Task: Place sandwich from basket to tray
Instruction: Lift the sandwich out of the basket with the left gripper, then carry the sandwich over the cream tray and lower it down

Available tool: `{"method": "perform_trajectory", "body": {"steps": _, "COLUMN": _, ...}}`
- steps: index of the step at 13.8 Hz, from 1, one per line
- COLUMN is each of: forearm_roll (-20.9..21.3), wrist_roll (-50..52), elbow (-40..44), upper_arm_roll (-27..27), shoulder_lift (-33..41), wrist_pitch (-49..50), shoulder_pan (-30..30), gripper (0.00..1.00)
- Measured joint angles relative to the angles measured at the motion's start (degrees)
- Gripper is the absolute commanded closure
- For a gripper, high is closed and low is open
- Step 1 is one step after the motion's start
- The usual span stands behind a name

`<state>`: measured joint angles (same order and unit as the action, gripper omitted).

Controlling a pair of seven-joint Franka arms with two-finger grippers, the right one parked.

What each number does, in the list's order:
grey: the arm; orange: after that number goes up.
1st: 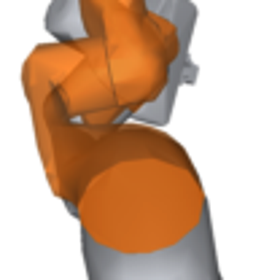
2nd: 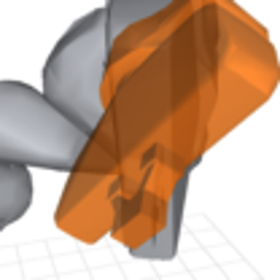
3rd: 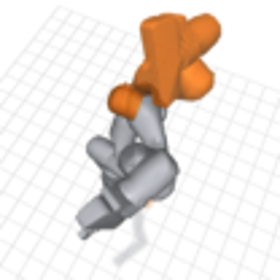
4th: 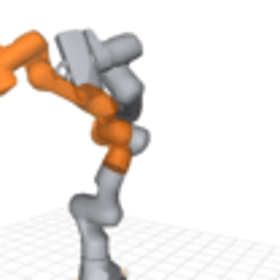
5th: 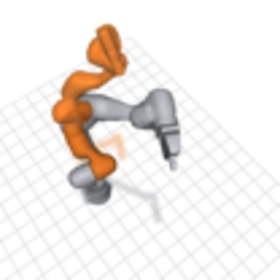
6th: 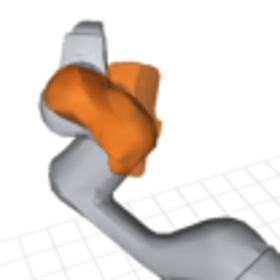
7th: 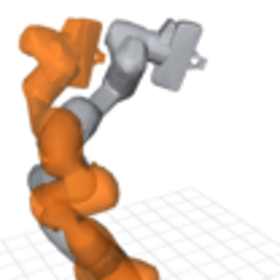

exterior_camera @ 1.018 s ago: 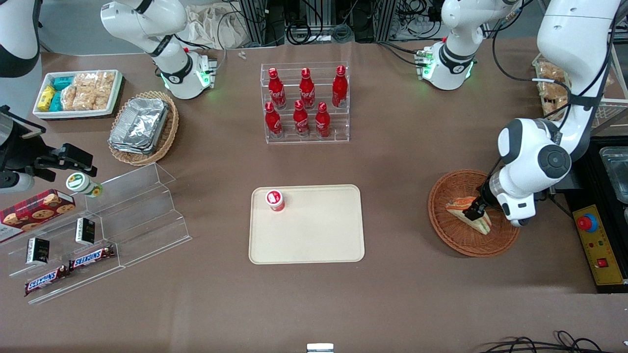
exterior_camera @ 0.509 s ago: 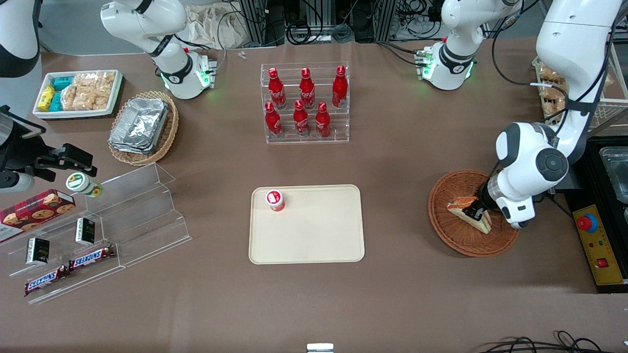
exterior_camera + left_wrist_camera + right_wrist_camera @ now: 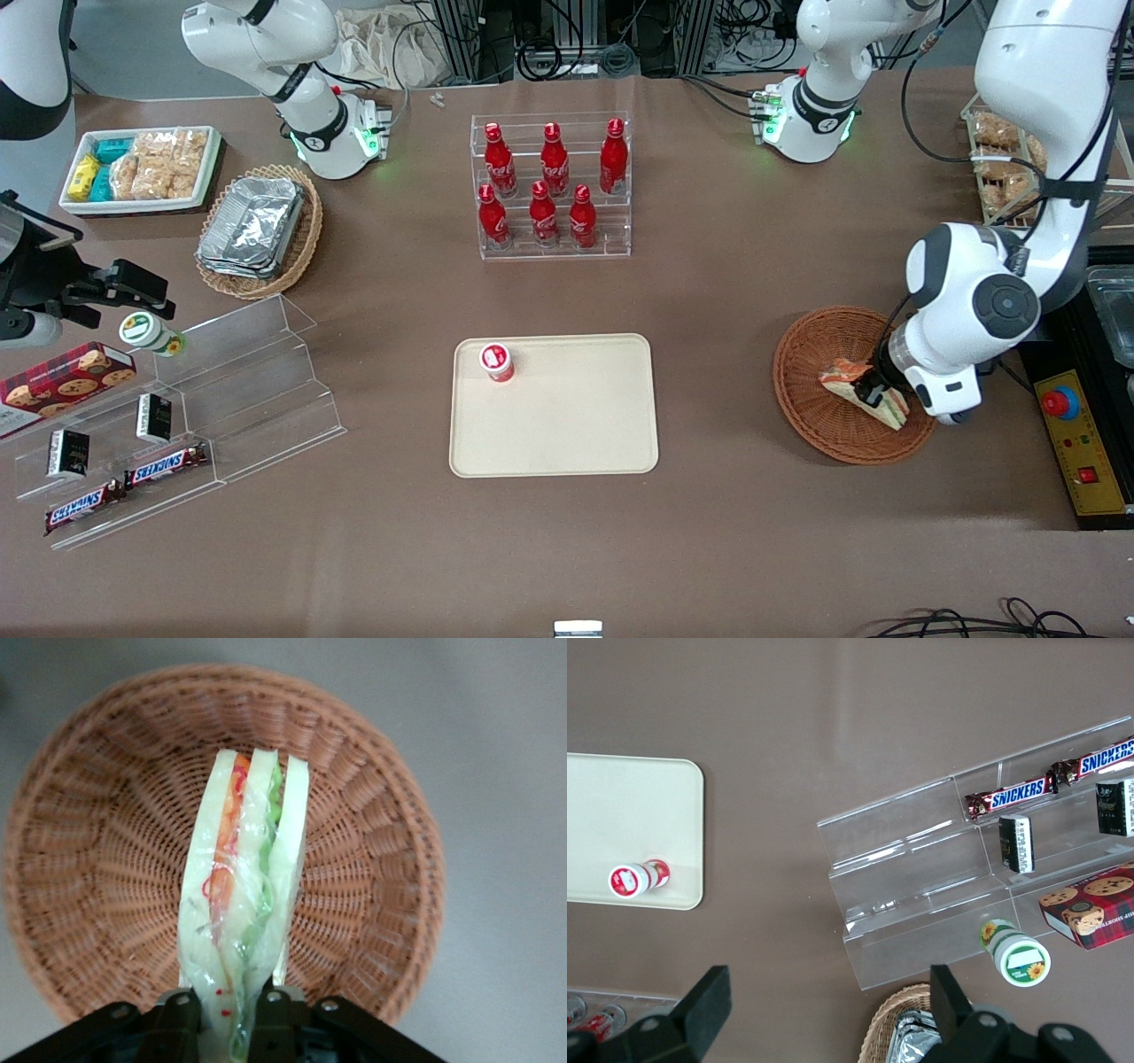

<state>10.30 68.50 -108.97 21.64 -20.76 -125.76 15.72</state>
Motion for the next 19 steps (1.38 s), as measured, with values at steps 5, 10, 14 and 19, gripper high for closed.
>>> {"method": "perform_trajectory", "body": {"steps": 5, "forearm_roll": 0.06, "wrist_roll": -0.58, "elbow": 12.39, "upper_arm_roll": 4.83, "shoulder_lift": 0.77, "wrist_pitch": 15.44, "shoulder_pan": -0.31, "gripper": 1.0}}
{"method": "perform_trajectory", "body": {"steps": 10, "forearm_roll": -1.11, "wrist_roll": -7.69, "elbow": 21.13, "upper_arm_roll": 13.62, "shoulder_lift": 0.5, "wrist_pitch": 23.88, "shoulder_pan": -0.46, "gripper": 1.0}}
{"method": "perform_trajectory", "body": {"steps": 14, "forearm_roll": -1.16, "wrist_roll": -14.62, "elbow": 20.97, "upper_arm_roll": 21.25, "shoulder_lift": -3.57, "wrist_pitch": 21.62, "shoulder_pan": -1.13, "gripper": 1.0}}
{"method": "perform_trajectory", "body": {"steps": 19, "forearm_roll": 9.24, "wrist_roll": -15.24, "elbow": 20.95, "upper_arm_roll": 22.63, "shoulder_lift": -14.98, "wrist_pitch": 12.68, "shoulder_pan": -11.95, "gripper": 1.0}}
